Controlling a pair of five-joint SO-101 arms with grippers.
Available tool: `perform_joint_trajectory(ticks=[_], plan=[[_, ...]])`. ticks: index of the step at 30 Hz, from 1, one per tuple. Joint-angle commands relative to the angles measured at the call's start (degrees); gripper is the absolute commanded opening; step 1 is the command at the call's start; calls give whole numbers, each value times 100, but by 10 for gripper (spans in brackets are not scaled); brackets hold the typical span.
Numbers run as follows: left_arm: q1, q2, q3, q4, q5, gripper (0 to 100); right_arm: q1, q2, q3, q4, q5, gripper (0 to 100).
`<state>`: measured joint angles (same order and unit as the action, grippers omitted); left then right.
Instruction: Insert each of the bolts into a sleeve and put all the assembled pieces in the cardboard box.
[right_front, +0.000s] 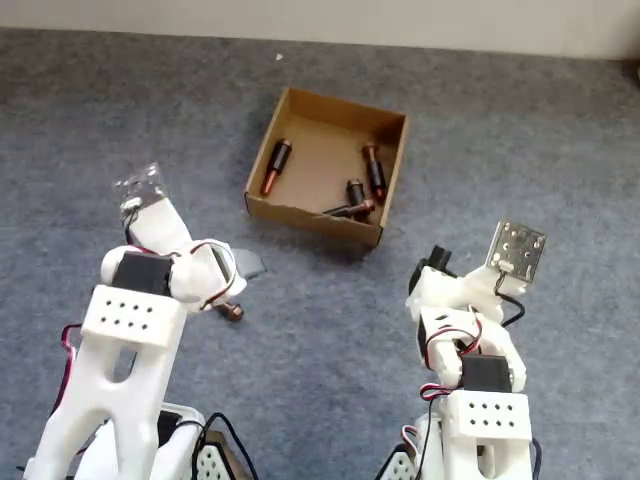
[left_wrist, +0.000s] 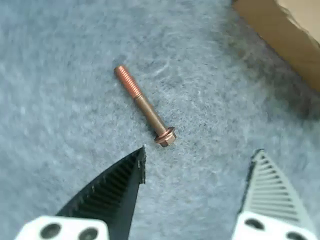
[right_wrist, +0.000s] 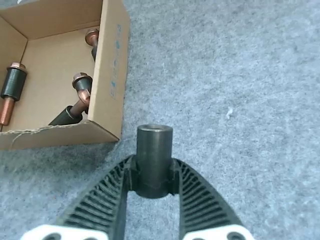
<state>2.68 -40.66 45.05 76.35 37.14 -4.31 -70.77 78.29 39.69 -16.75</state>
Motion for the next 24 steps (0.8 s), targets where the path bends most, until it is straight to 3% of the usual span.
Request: perform_joint_trajectory(ticks=[1,9,18,24], plan=[[-277,-338,-40,0,-2075,245,57,-136,-66,-189,-62,4],[-892,-154,171,-369,-6418,163,48,-136,-66,-189,-62,4],[-743,769,418,-1152,-9336,168,48,-127,127,-602,-35,4],[-444,1930,-75,-1143,-10532,256,57,-127,268,-857,-18,4]])
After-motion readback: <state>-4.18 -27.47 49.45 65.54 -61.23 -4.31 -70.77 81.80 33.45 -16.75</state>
